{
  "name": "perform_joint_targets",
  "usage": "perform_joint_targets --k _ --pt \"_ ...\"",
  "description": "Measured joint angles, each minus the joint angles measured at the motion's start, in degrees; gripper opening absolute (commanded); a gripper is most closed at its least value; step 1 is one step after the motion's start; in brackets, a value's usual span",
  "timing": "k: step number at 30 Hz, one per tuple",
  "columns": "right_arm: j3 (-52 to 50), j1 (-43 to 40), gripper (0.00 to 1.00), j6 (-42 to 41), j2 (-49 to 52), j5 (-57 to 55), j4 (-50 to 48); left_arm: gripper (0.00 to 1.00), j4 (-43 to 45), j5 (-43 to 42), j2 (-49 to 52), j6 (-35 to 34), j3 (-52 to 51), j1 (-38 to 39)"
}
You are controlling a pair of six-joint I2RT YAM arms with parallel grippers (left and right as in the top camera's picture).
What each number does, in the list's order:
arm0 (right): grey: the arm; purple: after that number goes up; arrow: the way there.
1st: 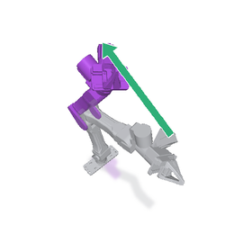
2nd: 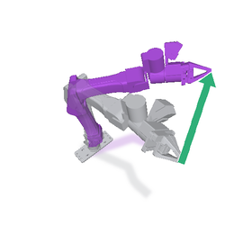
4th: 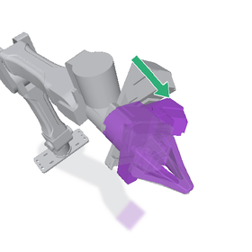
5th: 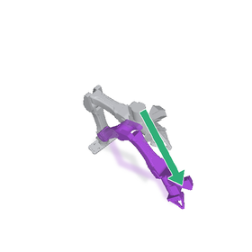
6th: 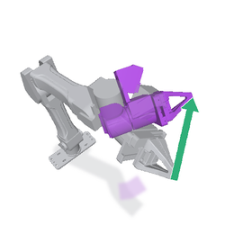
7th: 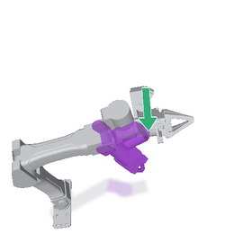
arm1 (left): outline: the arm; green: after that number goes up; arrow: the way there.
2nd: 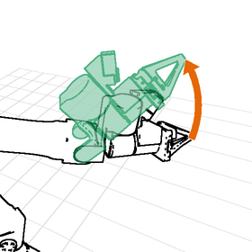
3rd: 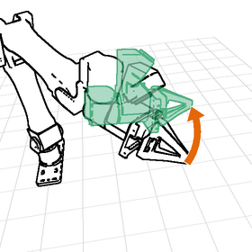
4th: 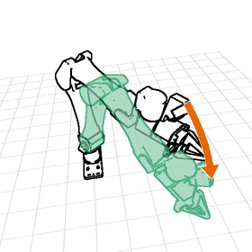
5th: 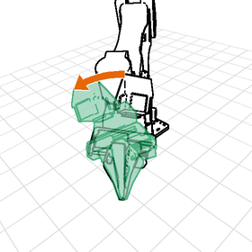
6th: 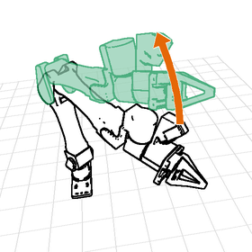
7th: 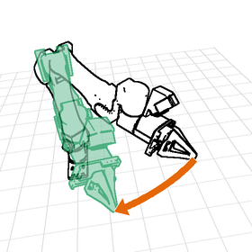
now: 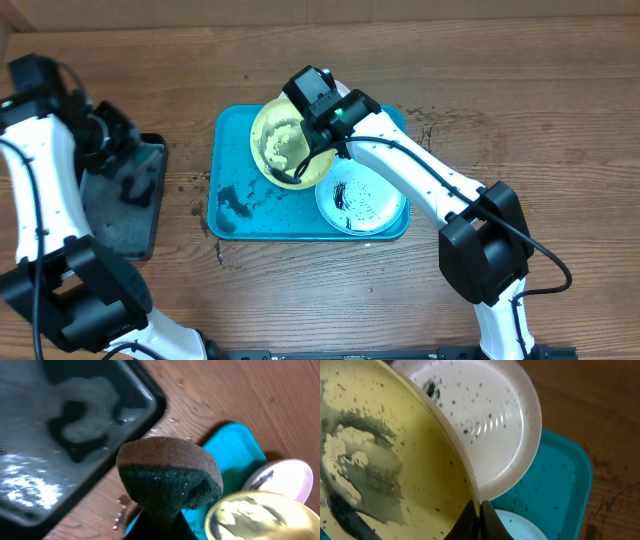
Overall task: Clean dirty plates on tray and stack at the side
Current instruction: 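Lift the sponge away from the yellow plate toward the basin, then lift the yellow plate off the tray by its rim with the right gripper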
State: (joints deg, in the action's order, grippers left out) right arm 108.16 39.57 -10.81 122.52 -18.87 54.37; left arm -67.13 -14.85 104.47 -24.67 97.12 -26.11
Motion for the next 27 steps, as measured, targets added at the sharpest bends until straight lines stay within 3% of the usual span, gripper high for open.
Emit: perform_joint_targets --k 6,16,27 --pt "5.33 4.9 0.04 4.96 0.0 -10.36 -1.2 0.04 -0.59 -0.66 0.0 1.22 0.0 -5.55" --pt "7.02 16.26 0.04 22.38 0.0 -28.76 -8.87 0.04 -0.61 -0.81 0.0 1.27 0.0 -7.28" --pt "7.02 18.21 0.04 37.88 0.0 -38.95 -11.08 0.04 -0.85 -0.81 0.0 1.27 0.0 -7.28"
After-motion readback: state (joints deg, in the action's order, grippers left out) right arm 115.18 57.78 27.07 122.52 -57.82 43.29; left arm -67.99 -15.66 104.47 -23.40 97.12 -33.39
